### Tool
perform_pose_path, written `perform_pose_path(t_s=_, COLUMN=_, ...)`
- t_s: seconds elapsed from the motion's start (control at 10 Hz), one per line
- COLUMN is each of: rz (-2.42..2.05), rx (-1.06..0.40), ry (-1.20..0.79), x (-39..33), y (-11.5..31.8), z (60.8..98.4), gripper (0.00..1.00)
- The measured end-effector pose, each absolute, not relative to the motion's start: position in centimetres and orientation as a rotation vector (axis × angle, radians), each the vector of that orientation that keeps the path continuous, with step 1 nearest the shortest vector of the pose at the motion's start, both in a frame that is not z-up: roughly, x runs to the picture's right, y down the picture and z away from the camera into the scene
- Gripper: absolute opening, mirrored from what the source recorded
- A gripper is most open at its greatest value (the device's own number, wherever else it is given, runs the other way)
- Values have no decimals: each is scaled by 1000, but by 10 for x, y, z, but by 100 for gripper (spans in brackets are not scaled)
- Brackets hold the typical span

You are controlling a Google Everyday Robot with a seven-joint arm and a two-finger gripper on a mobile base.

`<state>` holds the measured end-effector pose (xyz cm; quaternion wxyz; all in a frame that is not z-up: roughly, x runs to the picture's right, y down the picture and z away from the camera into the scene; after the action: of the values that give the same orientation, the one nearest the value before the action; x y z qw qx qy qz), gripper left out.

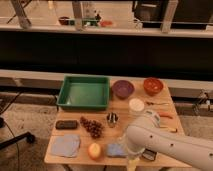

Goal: Place sponge in plastic cup

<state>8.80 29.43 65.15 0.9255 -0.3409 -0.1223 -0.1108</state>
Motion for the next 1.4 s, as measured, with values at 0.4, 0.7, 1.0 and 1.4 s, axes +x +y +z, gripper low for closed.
perform_pose_path(t_s=0.4, rz=-248, rx=-703, ry=-253, x=73, y=302, z=665, gripper=80)
perform_pose_path(t_s=0.7, rz=-256, rx=-707, ry=-248, x=68, y=307, z=676, gripper=80)
perform_pose_path(t_s=1.0, rz=-257, rx=-704, ry=-236, x=66, y=305, z=692, gripper=80)
perform_pose_path(t_s=1.4, rz=-235, rx=-716, ry=-213, x=67, y=311, z=712, gripper=80)
